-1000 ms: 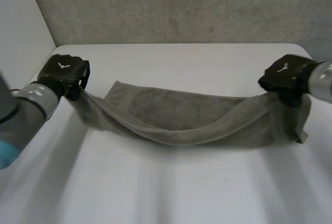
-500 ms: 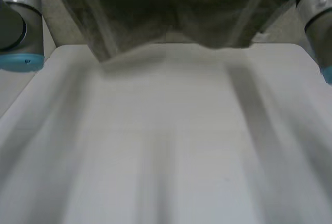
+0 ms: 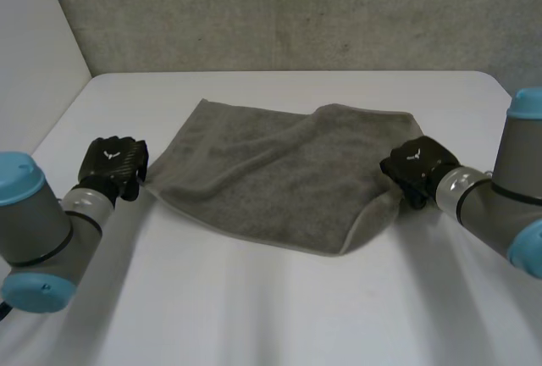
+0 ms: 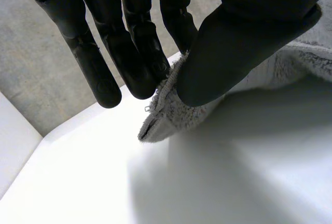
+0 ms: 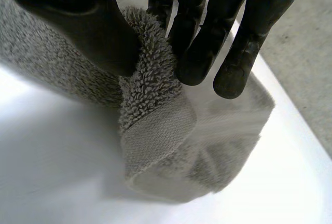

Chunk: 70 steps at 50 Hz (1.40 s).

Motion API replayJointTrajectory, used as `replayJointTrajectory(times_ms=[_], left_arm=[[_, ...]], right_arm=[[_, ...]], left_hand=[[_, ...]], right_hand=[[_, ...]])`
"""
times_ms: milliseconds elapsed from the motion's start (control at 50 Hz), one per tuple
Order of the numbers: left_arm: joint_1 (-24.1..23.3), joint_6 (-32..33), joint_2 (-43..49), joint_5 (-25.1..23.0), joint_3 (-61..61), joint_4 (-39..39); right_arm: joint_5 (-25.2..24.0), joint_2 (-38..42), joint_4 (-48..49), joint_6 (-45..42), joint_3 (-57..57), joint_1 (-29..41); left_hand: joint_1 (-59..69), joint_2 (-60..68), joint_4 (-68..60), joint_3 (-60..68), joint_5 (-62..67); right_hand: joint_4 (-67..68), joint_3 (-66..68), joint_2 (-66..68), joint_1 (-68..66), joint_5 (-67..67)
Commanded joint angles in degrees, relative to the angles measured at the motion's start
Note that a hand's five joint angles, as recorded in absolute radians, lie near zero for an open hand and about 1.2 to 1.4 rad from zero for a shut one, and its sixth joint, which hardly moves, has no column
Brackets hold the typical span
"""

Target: Fold the towel.

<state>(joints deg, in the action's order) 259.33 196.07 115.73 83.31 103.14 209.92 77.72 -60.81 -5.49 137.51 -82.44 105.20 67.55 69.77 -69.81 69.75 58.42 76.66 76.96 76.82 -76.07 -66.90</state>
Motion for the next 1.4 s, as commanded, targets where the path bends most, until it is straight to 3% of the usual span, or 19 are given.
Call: replayJointTrajectory(times_ms=[20,120,160,200,300,800,960,1120,1240,1260,1280,1300,1400], left_arm=[[0.7,-0.1,-4.6,0.2,2.8,0.3],[2.2,-0.1,-5.6,0.1,2.9,0.3],[2.4,-0.2,-5.8,0.1,2.9,0.3],[2.4,-0.2,-5.8,0.2,2.9,0.2],[2.3,-0.3,-5.7,0.2,3.6,0.3],[3.4,-0.3,-5.6,0.1,3.9,1.1],[3.1,-0.3,-5.3,0.1,4.0,1.1],[3.1,-0.3,-5.3,0.1,4.1,1.1],[3.2,-0.3,-5.3,0.1,4.1,1.1],[3.2,-0.3,-5.3,0.1,4.0,1.1],[3.2,-0.3,-5.3,0.1,4.0,1.1],[3.2,-0.3,-5.3,0.0,4.0,1.0],[3.3,0.1,-6.7,0.1,4.3,0.1]], right_arm=[[-0.3,-2.5,0.1,0.0,-4.7,-0.1],[-0.6,-4.8,0.9,0.1,-7.7,-1.3],[-0.6,-5.2,1.4,0.2,-9.0,-1.8],[-1.1,-6.7,1.6,0.1,-10.7,-2.4],[-1.3,-7.1,1.6,0.2,-11.9,-4.5],[-3.2,-8.5,1.0,1.6,-14.2,-7.7],[-3.8,-8.0,1.0,2.1,-15.1,-7.6],[-4.1,-7.7,1.0,2.1,-15.8,-7.8],[-3.8,-8.1,1.0,2.1,-16.8,-7.7],[-3.7,-8.4,0.8,2.1,-16.8,-7.7],[-3.7,-8.4,0.8,2.1,-16.8,-7.7],[-3.7,-8.7,0.7,2.1,-17.0,-7.7],[-3.8,-12.5,0.4,2.1,-17.1,-8.0]], left_hand=[[12.4,10.2,-10.2,10.2,11.6],[12.4,10.2,-10.2,10.2,11.6],[12.4,10.2,-10.2,10.2,11.6],[12.4,10.2,-10.2,10.2,11.6],[12.4,10.2,-10.2,10.2,11.6],[12.4,10.2,-10.2,10.2,11.6],[12.4,10.2,-10.2,10.2,11.6],[12.4,10.2,-10.2,10.2,11.6],[12.4,10.2,-10.2,10.2,11.6],[12.4,10.2,-10.2,10.2,11.6],[12.4,10.2,-10.2,10.2,11.6],[12.4,10.2,-10.2,10.2,11.6],[12.4,10.2,-10.2,10.2,11.6]], right_hand=[[3.3,3.0,3.2,-3.9,-3.1],[3.3,3.0,3.2,-3.9,-3.1],[-4.3,-4.6,-4.5,3.7,4.6],[-28.0,-28.3,-28.1,27.4,28.2],[-38.8,-39.1,-39.0,38.2,39.0],[-59.0,-59.3,-59.2,58.4,59.2],[-54.6,-54.9,-54.8,54.0,54.9],[-40.3,-40.6,-40.5,39.7,40.6],[-17.1,-17.4,-17.3,16.5,17.4],[-5.6,-5.9,-5.8,5.0,5.9],[-5.5,-5.8,-5.7,4.9,5.8],[3.2,2.9,3.1,-3.8,-3.0],[3.3,3.0,3.2,-3.9,-3.1]])
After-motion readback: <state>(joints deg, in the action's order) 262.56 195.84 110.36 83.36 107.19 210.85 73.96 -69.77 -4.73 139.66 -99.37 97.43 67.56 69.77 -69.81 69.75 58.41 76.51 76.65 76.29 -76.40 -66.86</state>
